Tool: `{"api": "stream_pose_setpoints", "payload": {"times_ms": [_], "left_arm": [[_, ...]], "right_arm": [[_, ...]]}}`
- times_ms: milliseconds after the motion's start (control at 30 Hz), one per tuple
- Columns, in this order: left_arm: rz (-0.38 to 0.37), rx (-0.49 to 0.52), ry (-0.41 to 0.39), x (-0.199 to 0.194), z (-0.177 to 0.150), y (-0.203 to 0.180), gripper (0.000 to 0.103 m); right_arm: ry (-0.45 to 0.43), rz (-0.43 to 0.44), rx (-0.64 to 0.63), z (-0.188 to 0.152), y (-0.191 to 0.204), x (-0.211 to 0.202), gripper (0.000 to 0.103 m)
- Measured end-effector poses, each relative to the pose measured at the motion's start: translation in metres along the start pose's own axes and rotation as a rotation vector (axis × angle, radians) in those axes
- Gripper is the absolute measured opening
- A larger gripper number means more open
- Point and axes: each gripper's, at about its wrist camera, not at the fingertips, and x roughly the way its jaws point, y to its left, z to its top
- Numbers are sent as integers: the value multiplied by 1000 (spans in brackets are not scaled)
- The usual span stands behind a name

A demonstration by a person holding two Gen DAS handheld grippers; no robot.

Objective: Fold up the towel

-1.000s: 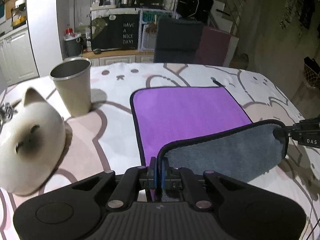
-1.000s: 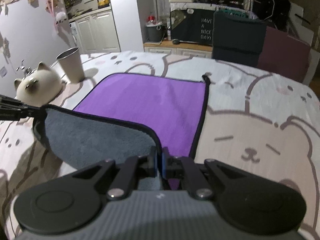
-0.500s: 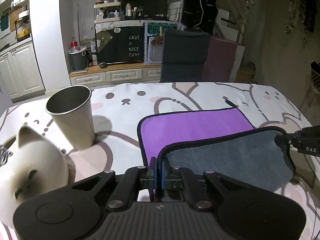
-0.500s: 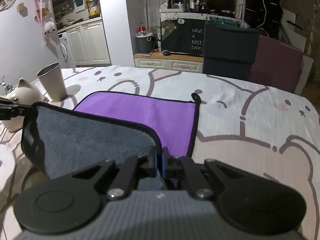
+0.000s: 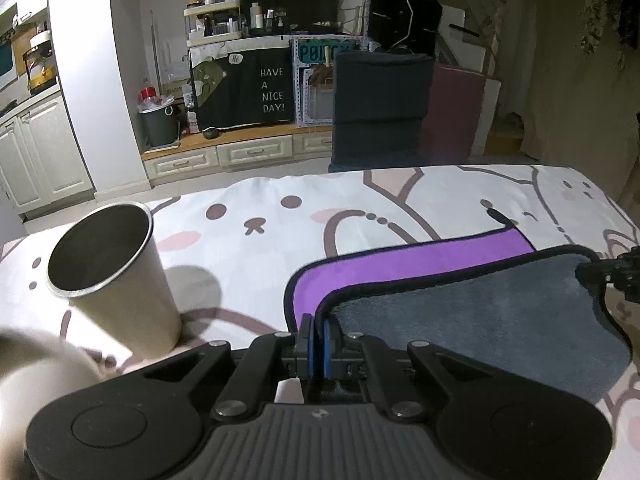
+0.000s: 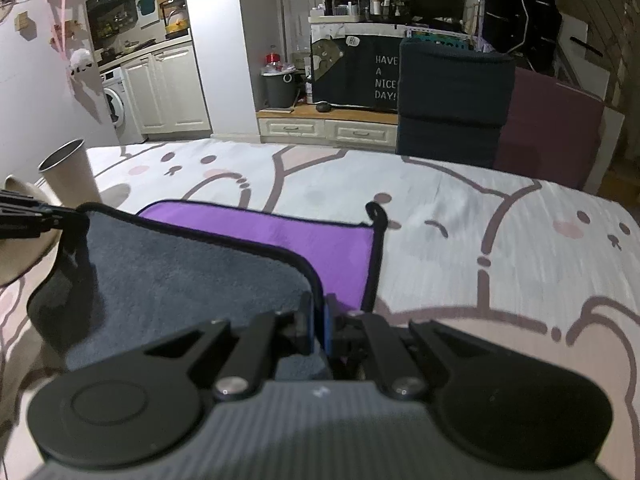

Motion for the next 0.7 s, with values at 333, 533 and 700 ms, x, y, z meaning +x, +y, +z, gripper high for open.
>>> {"api": "stream_pose_setpoints", "payload": {"times_ms": [333, 533, 700], "left_arm": [[29, 5, 14, 34, 29, 5, 5], [33, 6, 16, 48, 40, 6, 5], [47, 6, 29, 58, 46, 6, 5]], "right_arm": [[-7, -18, 17, 26, -9, 29, 5], [1, -30, 14, 33, -13, 42, 5], [4, -43, 17, 38, -15, 48, 6]]}}
